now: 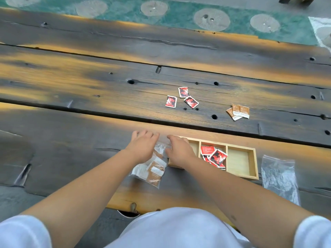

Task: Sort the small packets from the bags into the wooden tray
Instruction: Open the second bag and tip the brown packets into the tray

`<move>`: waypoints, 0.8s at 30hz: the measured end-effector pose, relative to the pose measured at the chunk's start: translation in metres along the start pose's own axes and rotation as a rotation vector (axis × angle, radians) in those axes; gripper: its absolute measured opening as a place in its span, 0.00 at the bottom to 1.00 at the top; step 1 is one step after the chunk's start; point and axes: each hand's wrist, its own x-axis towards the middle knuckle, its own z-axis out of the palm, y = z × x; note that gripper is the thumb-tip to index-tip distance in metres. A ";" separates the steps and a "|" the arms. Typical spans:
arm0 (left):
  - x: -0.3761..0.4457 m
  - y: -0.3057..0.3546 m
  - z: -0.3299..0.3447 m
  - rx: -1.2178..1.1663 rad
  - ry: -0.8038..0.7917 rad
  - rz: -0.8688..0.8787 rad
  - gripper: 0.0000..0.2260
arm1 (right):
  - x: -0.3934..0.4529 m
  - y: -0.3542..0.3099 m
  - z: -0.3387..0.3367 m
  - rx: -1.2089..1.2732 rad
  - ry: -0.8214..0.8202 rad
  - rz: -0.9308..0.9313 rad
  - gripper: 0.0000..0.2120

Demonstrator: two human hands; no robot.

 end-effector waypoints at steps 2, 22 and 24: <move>-0.003 -0.004 0.002 0.006 0.038 0.053 0.22 | 0.005 -0.007 0.002 -0.023 -0.076 -0.048 0.23; -0.108 0.067 0.012 -1.247 0.021 -0.430 0.09 | -0.097 0.002 0.005 0.617 -0.228 0.151 0.13; -0.109 0.079 0.009 -1.315 0.036 -0.443 0.10 | -0.108 0.007 0.002 0.654 -0.194 0.165 0.13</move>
